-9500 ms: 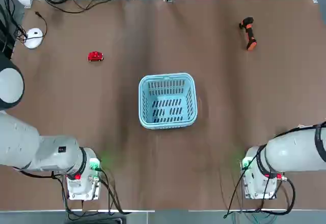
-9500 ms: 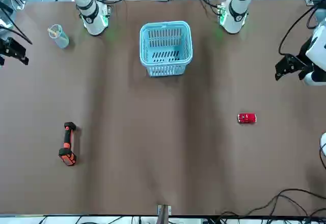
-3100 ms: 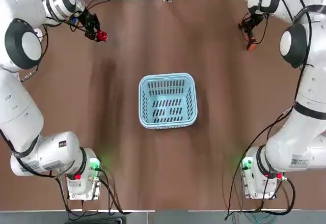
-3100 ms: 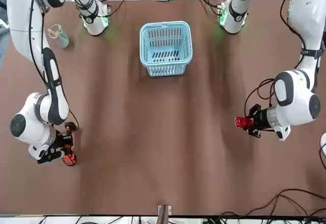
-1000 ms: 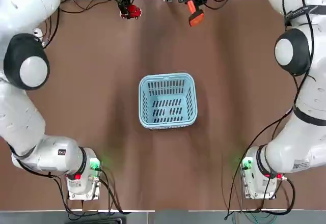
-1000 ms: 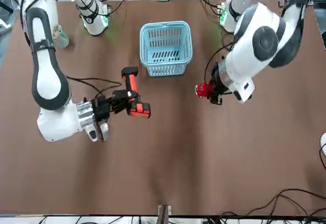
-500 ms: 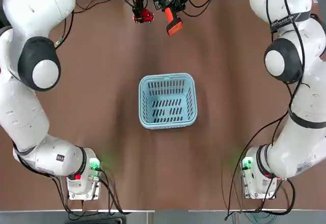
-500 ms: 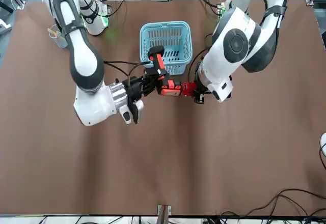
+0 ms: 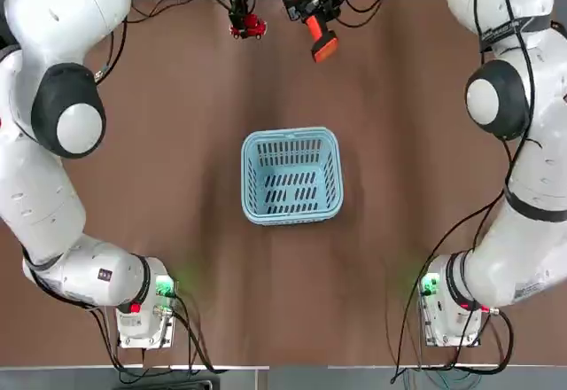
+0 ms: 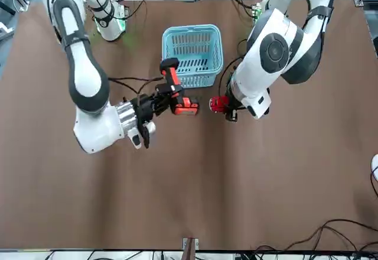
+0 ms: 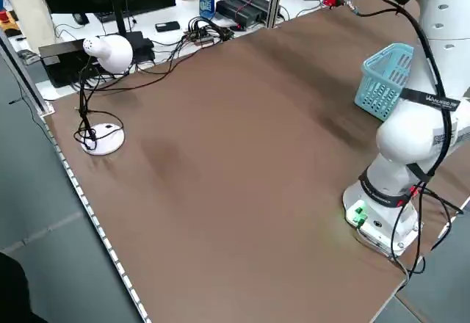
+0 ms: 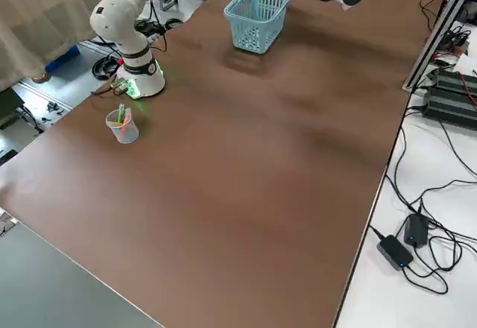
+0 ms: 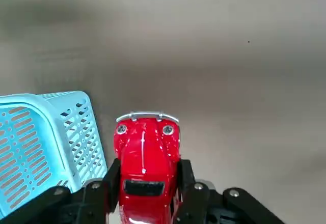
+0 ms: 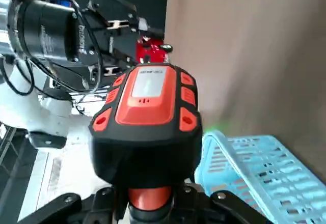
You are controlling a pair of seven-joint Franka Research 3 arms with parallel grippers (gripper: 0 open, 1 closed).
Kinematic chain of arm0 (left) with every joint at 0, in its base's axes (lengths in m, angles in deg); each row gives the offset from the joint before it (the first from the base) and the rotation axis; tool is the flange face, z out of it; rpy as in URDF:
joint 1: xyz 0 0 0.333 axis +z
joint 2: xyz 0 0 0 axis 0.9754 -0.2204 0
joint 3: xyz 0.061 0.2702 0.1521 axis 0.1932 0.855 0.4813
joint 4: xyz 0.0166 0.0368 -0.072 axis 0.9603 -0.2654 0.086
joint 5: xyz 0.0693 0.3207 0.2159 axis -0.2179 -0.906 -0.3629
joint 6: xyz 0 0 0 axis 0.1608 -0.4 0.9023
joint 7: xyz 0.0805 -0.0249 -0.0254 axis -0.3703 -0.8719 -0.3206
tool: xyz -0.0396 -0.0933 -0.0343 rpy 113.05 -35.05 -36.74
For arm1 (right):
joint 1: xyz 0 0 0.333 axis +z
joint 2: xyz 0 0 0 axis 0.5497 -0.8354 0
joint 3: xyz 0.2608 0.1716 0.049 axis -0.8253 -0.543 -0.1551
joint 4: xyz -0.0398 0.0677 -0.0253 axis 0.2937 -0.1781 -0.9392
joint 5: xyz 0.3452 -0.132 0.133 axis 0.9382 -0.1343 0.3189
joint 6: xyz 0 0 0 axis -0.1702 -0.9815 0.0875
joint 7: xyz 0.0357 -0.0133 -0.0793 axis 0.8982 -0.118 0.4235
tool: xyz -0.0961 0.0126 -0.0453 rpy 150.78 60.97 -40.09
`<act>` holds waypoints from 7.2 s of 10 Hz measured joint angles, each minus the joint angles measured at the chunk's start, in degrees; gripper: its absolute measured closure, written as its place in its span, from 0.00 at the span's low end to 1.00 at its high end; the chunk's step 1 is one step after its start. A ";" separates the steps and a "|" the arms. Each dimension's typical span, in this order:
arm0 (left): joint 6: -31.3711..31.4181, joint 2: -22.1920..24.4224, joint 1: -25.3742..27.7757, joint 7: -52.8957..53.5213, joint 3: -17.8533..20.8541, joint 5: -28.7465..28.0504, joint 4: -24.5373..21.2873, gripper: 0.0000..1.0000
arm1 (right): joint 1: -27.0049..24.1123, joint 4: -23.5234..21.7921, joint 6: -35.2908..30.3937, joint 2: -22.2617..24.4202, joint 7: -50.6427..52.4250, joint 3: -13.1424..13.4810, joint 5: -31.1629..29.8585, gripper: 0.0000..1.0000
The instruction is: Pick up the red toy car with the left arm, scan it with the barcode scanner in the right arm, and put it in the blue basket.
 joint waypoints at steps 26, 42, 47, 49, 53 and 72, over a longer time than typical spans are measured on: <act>-0.09 0.21 -0.14 0.29 -0.12 -0.01 0.19 0.51 | -1.97 1.01 0.31 2.37 -9.65 -0.09 -7.05 0.63; -1.54 -0.78 -24.32 6.25 -1.25 -3.80 -5.33 0.51 | -13.75 3.22 6.77 10.45 -22.34 13.04 -63.32 0.63; 5.66 1.33 -26.66 6.36 -2.41 -4.26 -14.37 0.51 | -15.86 -2.12 22.10 -0.02 -22.85 12.71 -63.27 0.63; 7.72 1.60 -26.66 6.98 -2.55 -4.26 -16.69 0.51 | -15.79 -2.10 25.68 -3.33 -23.15 12.41 -63.12 0.63; 11.16 2.15 -26.36 9.21 -2.54 -4.29 -18.81 0.51 | -15.48 -2.11 31.33 -8.13 -23.74 11.93 -62.67 0.63; 13.75 4.00 -26.44 12.17 -2.65 -4.29 -23.94 0.51 | -14.90 -2.55 33.84 -11.75 -15.78 9.43 -62.65 0.37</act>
